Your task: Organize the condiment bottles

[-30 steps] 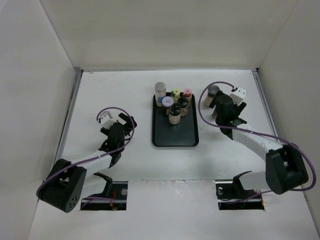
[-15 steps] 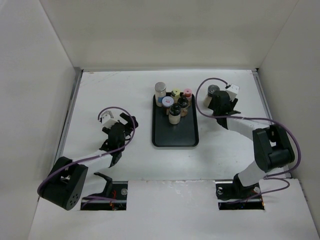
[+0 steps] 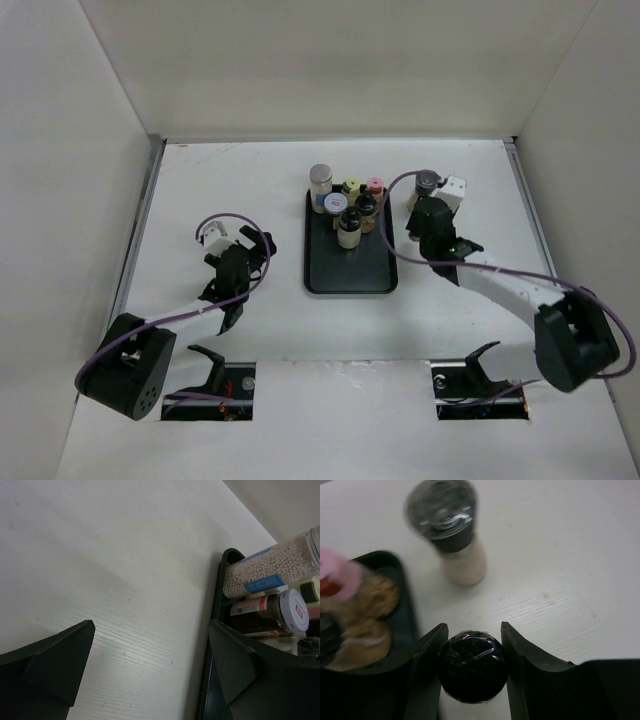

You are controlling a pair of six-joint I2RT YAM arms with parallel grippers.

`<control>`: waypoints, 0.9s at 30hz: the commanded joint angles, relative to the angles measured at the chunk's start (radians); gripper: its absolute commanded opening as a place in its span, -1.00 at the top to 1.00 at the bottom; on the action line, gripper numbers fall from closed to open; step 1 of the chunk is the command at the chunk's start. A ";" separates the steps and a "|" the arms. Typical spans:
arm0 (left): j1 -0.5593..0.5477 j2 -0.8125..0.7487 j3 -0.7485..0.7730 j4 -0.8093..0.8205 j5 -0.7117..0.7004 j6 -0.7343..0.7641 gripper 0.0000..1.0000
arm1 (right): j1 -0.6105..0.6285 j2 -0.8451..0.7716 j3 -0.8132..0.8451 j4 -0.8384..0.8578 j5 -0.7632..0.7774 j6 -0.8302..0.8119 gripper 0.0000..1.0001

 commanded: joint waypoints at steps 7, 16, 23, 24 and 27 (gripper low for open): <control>0.018 -0.013 0.017 0.051 0.017 -0.018 -1.00 | 0.368 -0.079 0.011 -0.056 -0.017 0.105 0.19; 0.020 -0.005 0.017 0.051 0.028 -0.021 -1.00 | 0.565 0.199 0.194 0.122 -0.111 0.045 0.19; 0.018 -0.012 0.014 0.053 0.031 -0.021 -1.00 | 0.631 0.285 0.232 0.127 -0.102 0.022 0.19; 0.018 -0.005 0.017 0.053 0.032 -0.022 -1.00 | 0.637 0.294 0.235 0.125 -0.101 0.024 0.17; 0.018 -0.013 0.015 0.053 0.038 -0.022 -1.00 | 0.649 0.328 0.242 0.133 -0.111 0.028 0.15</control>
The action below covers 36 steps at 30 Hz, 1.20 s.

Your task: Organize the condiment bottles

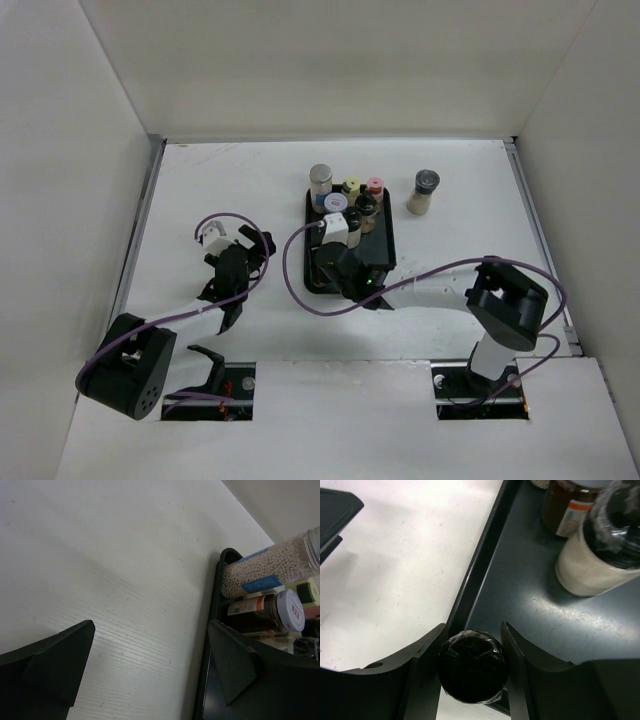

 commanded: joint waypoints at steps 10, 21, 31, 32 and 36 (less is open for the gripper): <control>0.005 -0.020 0.012 0.051 0.009 -0.008 -1.00 | 0.028 0.027 0.041 0.071 0.015 -0.011 -0.58; 0.010 -0.021 0.012 0.051 0.012 -0.008 -1.00 | -0.086 -0.283 -0.025 0.124 0.023 -0.087 -0.89; 0.007 -0.027 0.009 0.051 0.007 -0.009 -1.00 | -0.618 -0.198 0.073 0.140 0.089 -0.158 -1.00; 0.007 -0.026 0.009 0.051 0.006 -0.009 -1.00 | -0.668 -0.162 0.108 0.120 0.095 -0.178 -1.00; 0.005 -0.007 0.015 0.051 0.013 -0.009 -1.00 | -0.778 -0.035 0.225 0.007 0.029 -0.183 -1.00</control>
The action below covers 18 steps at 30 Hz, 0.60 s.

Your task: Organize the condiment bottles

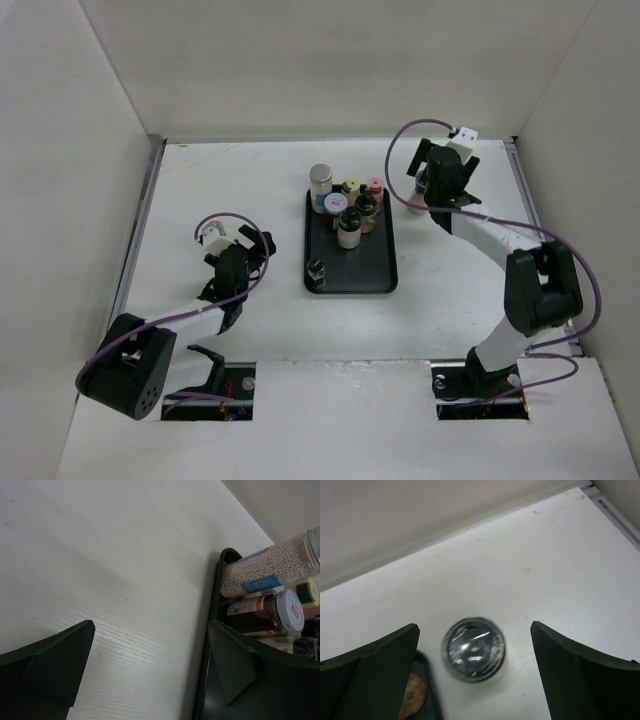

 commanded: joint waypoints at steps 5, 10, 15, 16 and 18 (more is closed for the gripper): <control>0.005 0.002 0.018 0.051 0.012 -0.008 -1.00 | -0.066 0.155 0.164 -0.137 -0.120 -0.034 -1.00; 0.005 -0.007 0.017 0.052 0.015 -0.008 -1.00 | -0.065 0.213 0.196 -0.148 -0.161 -0.040 -1.00; 0.007 0.019 0.026 0.052 0.022 -0.008 -1.00 | -0.063 0.225 0.186 -0.133 -0.126 -0.033 -0.66; 0.005 0.013 0.026 0.052 0.024 -0.008 -1.00 | -0.063 0.222 0.179 -0.125 -0.108 -0.039 -0.51; 0.007 0.005 0.021 0.052 0.015 -0.008 -1.00 | -0.053 0.190 0.149 -0.096 -0.048 -0.049 -0.18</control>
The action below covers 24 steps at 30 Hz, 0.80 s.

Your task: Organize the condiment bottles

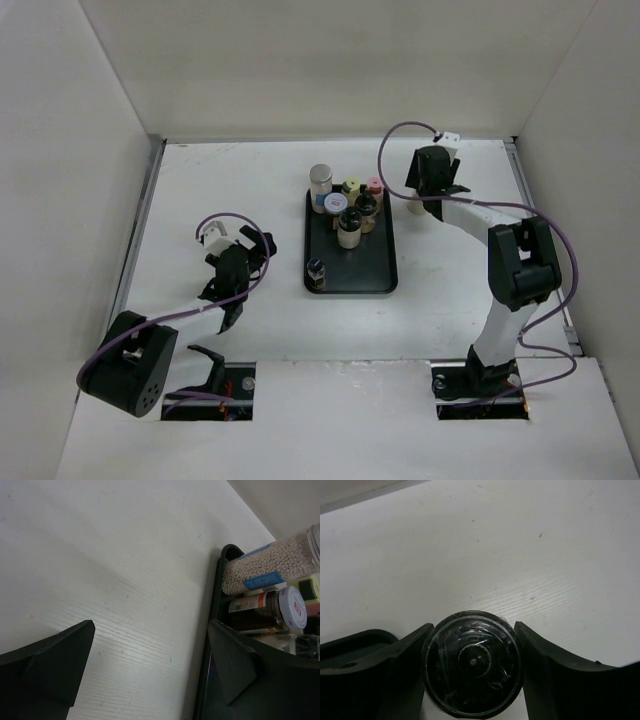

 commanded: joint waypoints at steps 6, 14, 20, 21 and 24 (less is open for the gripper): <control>0.001 0.008 0.033 0.041 0.010 -0.004 -1.00 | 0.108 -0.272 -0.200 0.156 0.154 0.017 0.02; -0.002 0.021 0.044 0.035 0.010 -0.001 -1.00 | 0.291 -0.605 -0.407 0.068 0.194 0.024 0.00; 0.005 0.027 0.050 0.027 0.021 0.000 -1.00 | 0.492 -0.637 -0.447 0.039 0.185 0.057 -0.01; 0.007 0.021 0.049 0.026 0.021 0.000 -1.00 | 0.510 -0.628 -0.451 0.045 0.183 0.060 -0.01; 0.008 0.013 0.042 0.026 0.011 0.000 -1.00 | 0.541 -0.602 -0.464 0.054 0.182 0.073 -0.01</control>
